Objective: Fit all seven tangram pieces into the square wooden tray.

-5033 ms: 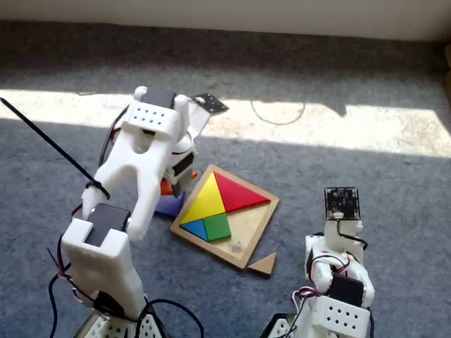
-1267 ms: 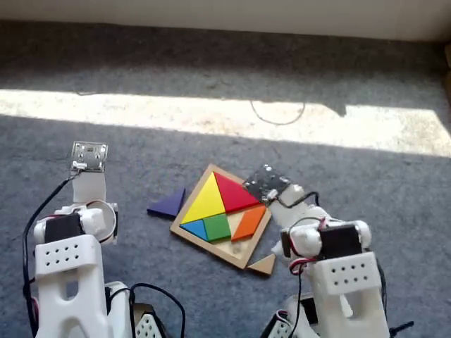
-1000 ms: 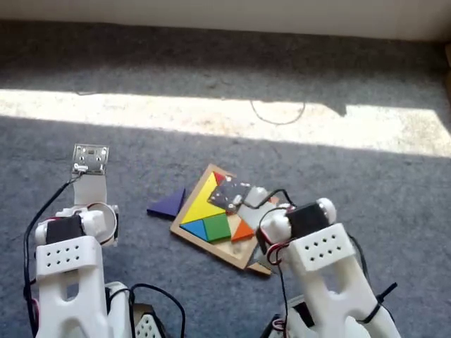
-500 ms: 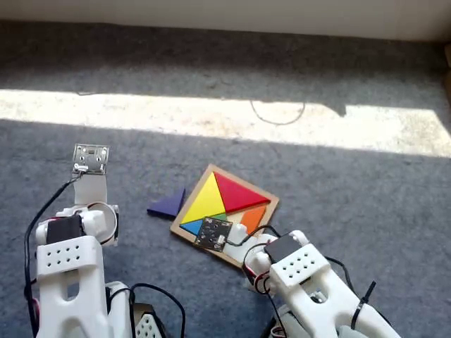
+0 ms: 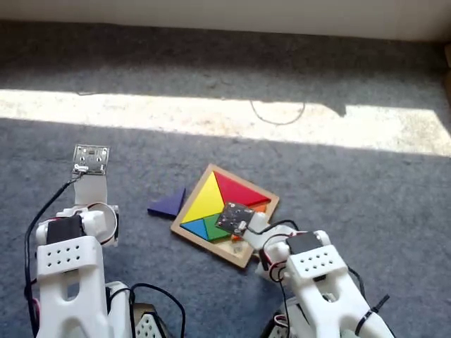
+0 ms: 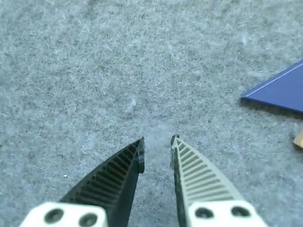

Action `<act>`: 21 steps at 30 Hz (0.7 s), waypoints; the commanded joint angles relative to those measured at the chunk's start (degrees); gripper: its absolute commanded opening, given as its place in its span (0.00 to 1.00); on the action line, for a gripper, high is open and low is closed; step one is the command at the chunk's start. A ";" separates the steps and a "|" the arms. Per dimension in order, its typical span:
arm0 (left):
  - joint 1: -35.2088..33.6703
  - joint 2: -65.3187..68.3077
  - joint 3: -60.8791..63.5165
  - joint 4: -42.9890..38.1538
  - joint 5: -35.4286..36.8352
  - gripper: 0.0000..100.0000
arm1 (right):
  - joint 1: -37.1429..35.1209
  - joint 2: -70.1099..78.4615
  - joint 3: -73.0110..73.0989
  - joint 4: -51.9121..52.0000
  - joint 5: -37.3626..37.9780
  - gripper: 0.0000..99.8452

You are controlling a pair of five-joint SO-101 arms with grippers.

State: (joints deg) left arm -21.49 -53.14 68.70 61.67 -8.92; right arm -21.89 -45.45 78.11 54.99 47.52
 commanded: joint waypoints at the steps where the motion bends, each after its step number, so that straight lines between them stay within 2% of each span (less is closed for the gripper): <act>1: -0.66 -0.84 -0.31 -0.44 0.35 0.10 | 4.79 0.48 -0.92 -1.36 -3.96 0.21; 10: -0.66 -0.84 -0.22 -0.44 0.26 0.10 | 5.14 0.92 -8.84 -1.27 -25.23 0.21; 13: -0.66 -1.19 0.57 -0.88 0.18 0.10 | 5.14 0.92 -10.59 -1.01 -29.98 0.21; 17: -0.66 -1.19 0.66 -0.88 0.09 0.10 | 4.44 0.92 -13.85 6.73 -27.60 0.21; 21: -0.66 -1.19 0.66 -0.88 0.09 0.10 | 3.74 1.01 -18.51 13.49 -19.16 0.21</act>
State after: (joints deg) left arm -21.49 -53.23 69.85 61.49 -9.01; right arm -17.49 -44.66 64.66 64.57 23.16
